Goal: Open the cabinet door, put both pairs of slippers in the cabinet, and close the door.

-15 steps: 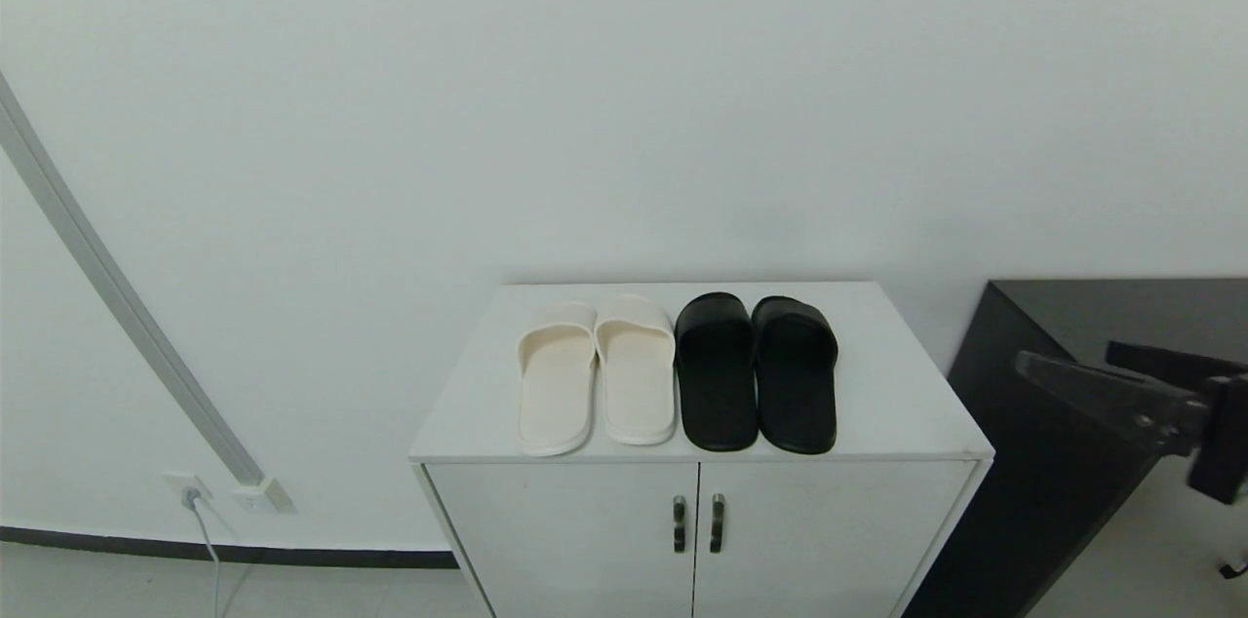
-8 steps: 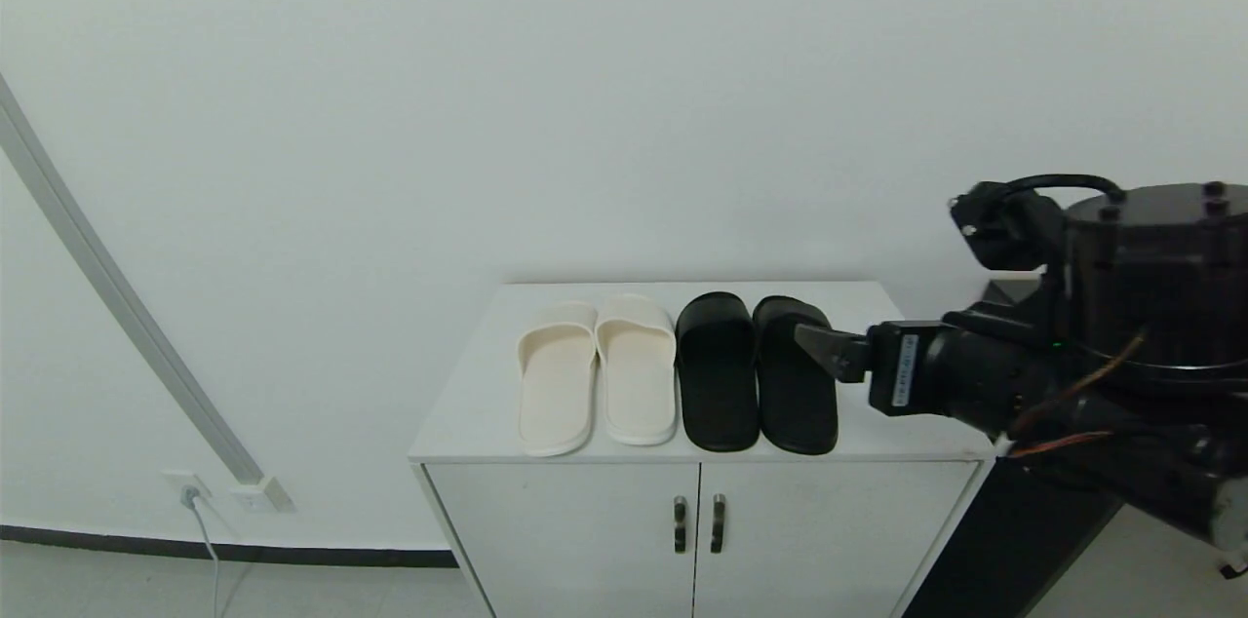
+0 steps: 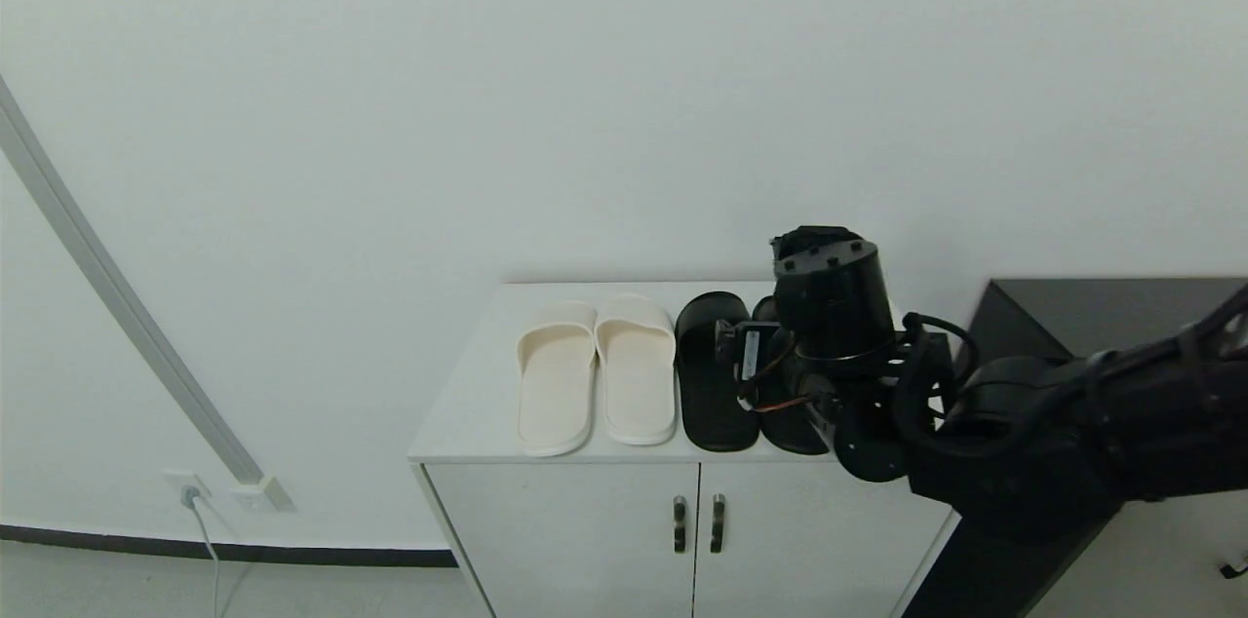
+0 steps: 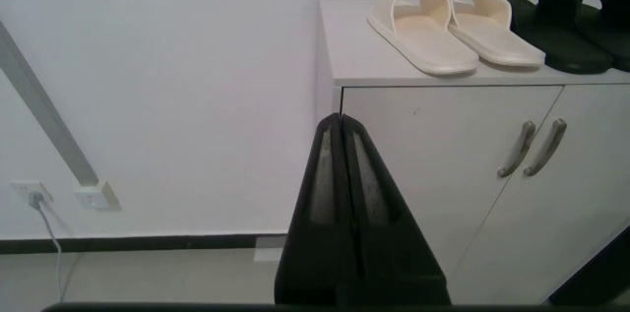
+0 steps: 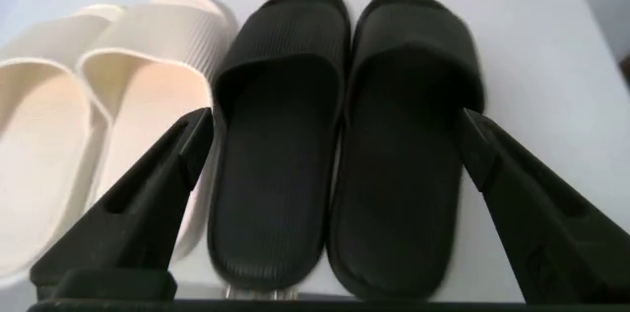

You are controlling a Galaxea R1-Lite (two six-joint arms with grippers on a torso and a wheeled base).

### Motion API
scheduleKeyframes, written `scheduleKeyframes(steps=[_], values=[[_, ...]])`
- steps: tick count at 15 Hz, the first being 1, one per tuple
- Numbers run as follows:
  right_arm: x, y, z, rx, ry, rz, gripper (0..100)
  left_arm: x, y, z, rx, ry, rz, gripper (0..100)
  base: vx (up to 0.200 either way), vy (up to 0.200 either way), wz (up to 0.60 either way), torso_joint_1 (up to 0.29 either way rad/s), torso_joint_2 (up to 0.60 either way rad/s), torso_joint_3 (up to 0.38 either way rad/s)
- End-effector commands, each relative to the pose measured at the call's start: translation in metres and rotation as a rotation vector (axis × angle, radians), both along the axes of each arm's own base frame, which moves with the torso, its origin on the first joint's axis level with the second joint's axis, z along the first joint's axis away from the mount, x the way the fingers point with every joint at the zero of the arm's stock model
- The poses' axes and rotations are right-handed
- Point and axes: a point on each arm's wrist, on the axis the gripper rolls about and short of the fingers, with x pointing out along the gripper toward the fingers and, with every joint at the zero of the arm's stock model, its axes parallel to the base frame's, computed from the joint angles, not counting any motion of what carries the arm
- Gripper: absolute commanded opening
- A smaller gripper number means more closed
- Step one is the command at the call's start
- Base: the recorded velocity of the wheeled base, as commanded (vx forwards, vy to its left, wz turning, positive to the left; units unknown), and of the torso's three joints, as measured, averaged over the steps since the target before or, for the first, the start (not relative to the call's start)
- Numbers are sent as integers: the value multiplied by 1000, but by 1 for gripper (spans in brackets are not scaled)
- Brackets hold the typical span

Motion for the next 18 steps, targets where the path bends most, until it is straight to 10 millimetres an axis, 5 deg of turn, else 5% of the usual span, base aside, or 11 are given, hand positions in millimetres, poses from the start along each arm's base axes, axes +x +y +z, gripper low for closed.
scheduleKeyframes(steps=[1,10,18], values=[[18,10,-26,-35,30,-21,100,0,0,0,-1,1,0,0,0,0,0,0,0,0],[50,7,-53,-50,46,-75,100,0,0,0,-1,1,0,0,0,0,0,0,0,0],[100,13,-72,-55,13,-90,100,0,0,0,-3,1,0,0,0,0,0,0,0,0]])
